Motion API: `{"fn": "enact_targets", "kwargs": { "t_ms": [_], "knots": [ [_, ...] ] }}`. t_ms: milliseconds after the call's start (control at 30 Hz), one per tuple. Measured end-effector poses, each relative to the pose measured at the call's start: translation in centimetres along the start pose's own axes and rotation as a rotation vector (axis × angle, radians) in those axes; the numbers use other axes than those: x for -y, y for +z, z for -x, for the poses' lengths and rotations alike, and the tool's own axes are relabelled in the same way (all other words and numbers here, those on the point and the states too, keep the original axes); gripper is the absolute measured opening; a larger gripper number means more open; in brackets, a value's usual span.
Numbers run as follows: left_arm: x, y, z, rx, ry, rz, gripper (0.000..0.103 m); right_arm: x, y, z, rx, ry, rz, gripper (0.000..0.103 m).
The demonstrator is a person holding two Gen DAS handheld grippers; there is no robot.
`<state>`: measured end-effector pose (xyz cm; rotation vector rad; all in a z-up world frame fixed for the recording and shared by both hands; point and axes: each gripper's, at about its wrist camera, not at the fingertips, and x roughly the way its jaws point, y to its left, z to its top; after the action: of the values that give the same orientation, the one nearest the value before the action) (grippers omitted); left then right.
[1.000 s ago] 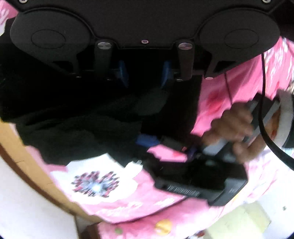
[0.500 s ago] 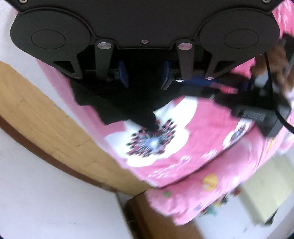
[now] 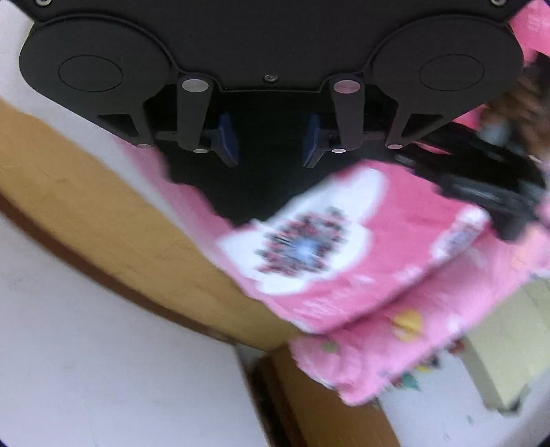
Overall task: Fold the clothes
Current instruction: 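Lower the folded black cloth onto the bed with both grippers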
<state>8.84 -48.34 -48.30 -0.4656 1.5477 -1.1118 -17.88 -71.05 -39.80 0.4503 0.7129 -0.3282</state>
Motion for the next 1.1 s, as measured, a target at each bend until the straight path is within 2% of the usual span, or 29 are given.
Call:
{"fn": "enact_targets", "kwargs": {
  "t_ms": [67,133,233,333,433,500,567,667,767,867,967,1100],
  "knots": [
    [0.7,0.2,0.2,0.003,0.018,-0.032,0.036,1.6,-0.1,1.7,0.044,-0.091,-0.064,0.040],
    [1.9,0.8,0.2,0.012,0.024,-0.081,0.036,3.1,-0.5,5.4,0.108,-0.186,-0.116,0.040],
    [4.0,1.5,0.3,0.032,-0.004,-0.148,0.036,3.8,-1.3,8.5,0.121,-0.245,-0.119,0.040],
    [5.1,2.5,-1.4,0.022,-0.003,-0.187,0.037,2.5,-2.5,10.1,0.079,-0.213,-0.049,0.040],
    [5.6,3.3,-4.9,-0.007,0.022,-0.231,0.036,-1.3,-3.6,7.9,0.013,-0.079,0.134,0.040],
    [5.5,3.8,-7.3,-0.038,0.058,-0.259,0.036,-2.3,-3.8,6.5,0.002,-0.027,0.172,0.040],
    [5.1,4.1,-7.9,-0.040,0.066,-0.265,0.034,-2.5,-4.2,4.6,-0.010,0.008,0.191,0.039],
    [4.9,4.7,-8.3,-0.035,0.063,-0.266,0.034,-0.8,-4.9,3.2,-0.034,-0.028,0.187,0.038],
    [4.6,4.7,-8.3,-0.035,0.058,-0.262,0.032,2.3,-5.6,3.8,-0.033,-0.091,0.097,0.037],
    [4.9,4.3,-7.2,-0.030,0.066,-0.257,0.033,5.1,-6.3,5.5,-0.034,-0.155,0.011,0.042],
    [6.2,3.7,-4.5,-0.003,0.086,-0.285,0.036,4.3,-5.6,6.0,-0.016,-0.172,0.026,0.042],
    [6.4,1.2,0.9,0.031,0.137,-0.320,0.038,0.9,-4.3,6.1,0.046,-0.081,0.053,0.042]
  ]
}}
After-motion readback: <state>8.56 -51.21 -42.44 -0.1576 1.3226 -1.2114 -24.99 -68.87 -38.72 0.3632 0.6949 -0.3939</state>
